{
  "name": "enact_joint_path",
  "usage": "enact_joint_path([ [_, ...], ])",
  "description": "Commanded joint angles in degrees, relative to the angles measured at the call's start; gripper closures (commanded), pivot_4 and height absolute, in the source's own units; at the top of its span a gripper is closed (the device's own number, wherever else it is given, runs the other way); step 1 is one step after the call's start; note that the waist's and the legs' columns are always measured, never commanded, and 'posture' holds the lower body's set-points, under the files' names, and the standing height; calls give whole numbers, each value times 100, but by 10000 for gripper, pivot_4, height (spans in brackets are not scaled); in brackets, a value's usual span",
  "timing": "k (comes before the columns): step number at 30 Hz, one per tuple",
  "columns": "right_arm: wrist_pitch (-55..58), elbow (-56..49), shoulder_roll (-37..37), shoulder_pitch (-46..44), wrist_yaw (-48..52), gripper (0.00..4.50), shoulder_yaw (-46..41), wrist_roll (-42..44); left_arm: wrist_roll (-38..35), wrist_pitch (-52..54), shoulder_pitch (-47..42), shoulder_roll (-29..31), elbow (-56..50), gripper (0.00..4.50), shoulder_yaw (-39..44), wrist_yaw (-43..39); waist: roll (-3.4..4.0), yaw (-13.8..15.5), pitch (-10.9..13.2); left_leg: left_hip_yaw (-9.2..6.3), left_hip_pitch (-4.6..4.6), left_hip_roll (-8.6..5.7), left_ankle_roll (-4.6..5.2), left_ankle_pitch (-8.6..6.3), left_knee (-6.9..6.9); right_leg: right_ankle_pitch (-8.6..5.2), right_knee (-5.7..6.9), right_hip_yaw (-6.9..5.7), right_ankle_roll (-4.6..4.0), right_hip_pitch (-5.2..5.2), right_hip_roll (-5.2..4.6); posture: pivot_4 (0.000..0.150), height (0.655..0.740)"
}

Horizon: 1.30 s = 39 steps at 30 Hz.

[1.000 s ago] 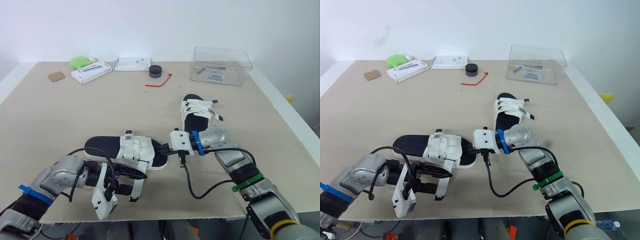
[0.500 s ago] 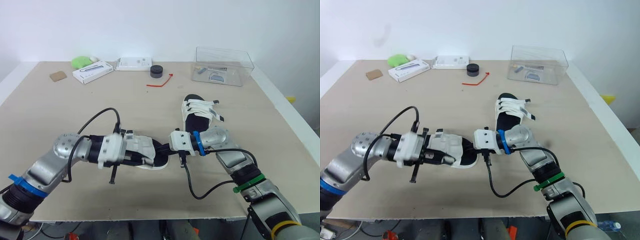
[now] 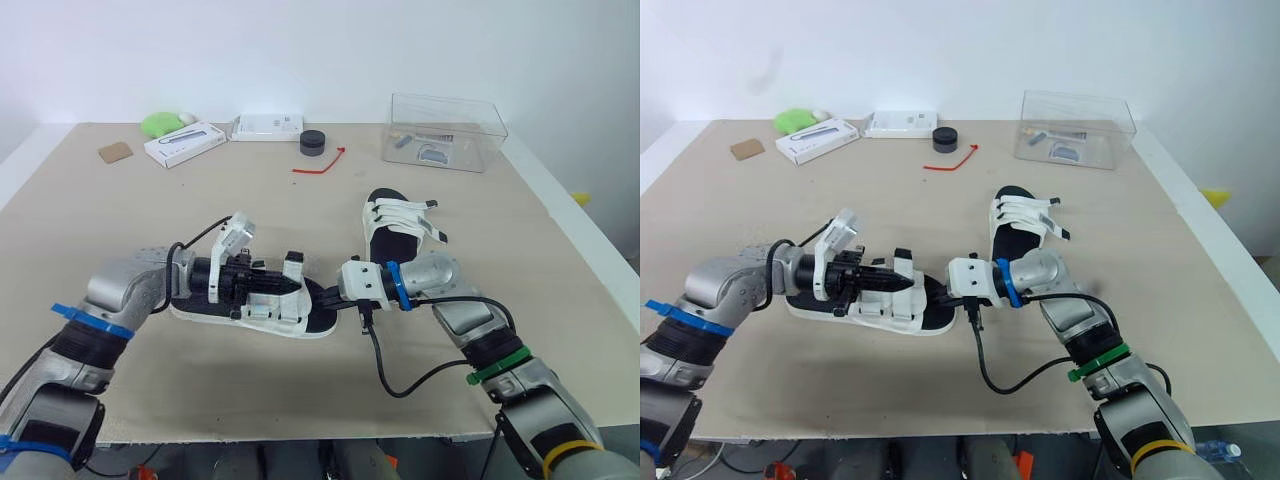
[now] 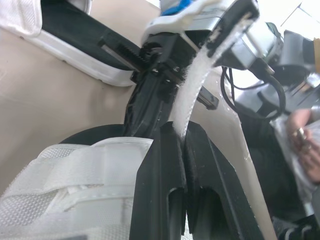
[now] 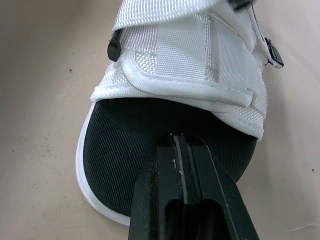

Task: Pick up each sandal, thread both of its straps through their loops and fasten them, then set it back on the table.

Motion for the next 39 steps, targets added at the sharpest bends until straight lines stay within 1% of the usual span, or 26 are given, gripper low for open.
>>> enact_joint_path([
  [1,140,-41,-191,138,30,45000,21,-157,363,-141,-117,-39,179,44493,179,-190,0,0,0,0,0,-1,0,0,0,0,0,2,0,0,-2,1500,7400],
  [8,156,-81,-257,114,29,45000,36,-167,1066,-421,-293,-379,807,44493,133,-200,-1,14,-1,-7,-3,-13,0,0,10,2,0,-2,11,6,-17,1500,7400],
  [10,145,-62,-262,105,31,45000,40,-165,1068,-411,-363,-494,1048,44493,305,-187,-1,12,-1,-6,-4,-14,0,0,19,6,0,-1,17,7,-18,1500,7400],
  [12,147,-63,-256,99,27,45000,51,-164,1107,-436,-427,-586,1153,39253,430,-132,-1,10,-1,-4,-4,-13,0,1,29,11,0,-2,24,9,-17,1500,7400],
  [13,153,-71,-252,98,26,45000,54,-162,1173,-490,-430,-594,1138,37924,441,-157,-1,9,-1,-5,-6,-12,1,1,35,13,1,-1,25,9,-16,1500,7400],
  [15,161,-78,-244,95,26,45000,56,-158,1272,-561,-400,-570,1062,28150,477,-250,-1,9,-1,-7,-9,-12,0,1,37,14,1,0,25,7,-15,1500,7400],
  [18,147,-57,-245,91,30,45000,53,-162,1440,-655,-355,-352,988,16905,480,-499,-1,7,-1,-10,-17,-11,1,-1,36,12,0,-1,22,3,-15,1500,7400],
  [19,145,-54,-247,93,31,45000,50,-162,1489,-675,-374,-317,1025,12236,516,-519,-1,0,-1,-11,-20,-11,1,-1,36,12,0,-2,22,1,-15,1500,7400],
  [20,141,-50,-247,95,30,45000,50,-164,1585,-812,-414,-294,1124,9115,547,-531,-1,0,-1,-12,-24,-11,1,-1,36,11,0,-1,21,-2,-15,1500,7400],
  [22,148,-55,-239,102,25,45000,54,-166,1754,-1170,-603,-304,1341,9115,677,-499,-1,5,-1,-25,-28,-12,1,-1,38,11,-1,-10,21,-1,-16,1500,7400],
  [24,152,-66,-234,111,21,45000,59,-168,1770,-1282,-771,-371,1416,9115,815,-478,-1,8,-1,-36,-37,-11,1,-1,49,11,0,-21,20,-1,-16,1500,7400],
  [29,153,-60,-226,114,7,45000,60,-170,1474,-1039,-1060,-646,1055,9115,1067,-520,-1,4,-1,-53,-53,-9,2,-1,69,13,0,-38,20,-1,-16,1500,7400],
  [32,156,-68,-227,117,-7,45000,57,-174,1525,-1024,-911,-758,676,9115,877,-667,-1,-1,-1,-52,-52,-9,4,-3,69,13,0,-35,21,0,-16,1500,7400],
  [34,160,-78,-228,126,-16,45000,55,-174,1628,-1047,-832,-845,684,9115,739,-707,0,-2,-1,-52,-52,-9,4,-3,69,13,0,-34,20,0,-16,1500,7400],
  [37,172,-118,-229,155,-32,45000,62,-176,2058,-1393,-741,-966,1058,16928,361,-852,0,0,-1,-56,-52,-10,4,-3,72,14,1,-37,20,1,-16,1500,7400],
  [38,173,-124,-229,161,-36,45000,63,-176,2152,-1455,-758,-1002,1228,21357,289,-900,0,0,-1,-56,-51,-11,4,-2,73,14,3,-37,20,1,-16,1500,7400],
  [39,173,-132,-229,168,-44,45000,65,-178,2230,-1498,-791,-1028,1398,27035,229,-965,0,0,-1,-56,-52,-11,4,-2,74,15,3,-38,20,1,-16,1500,7400],
])
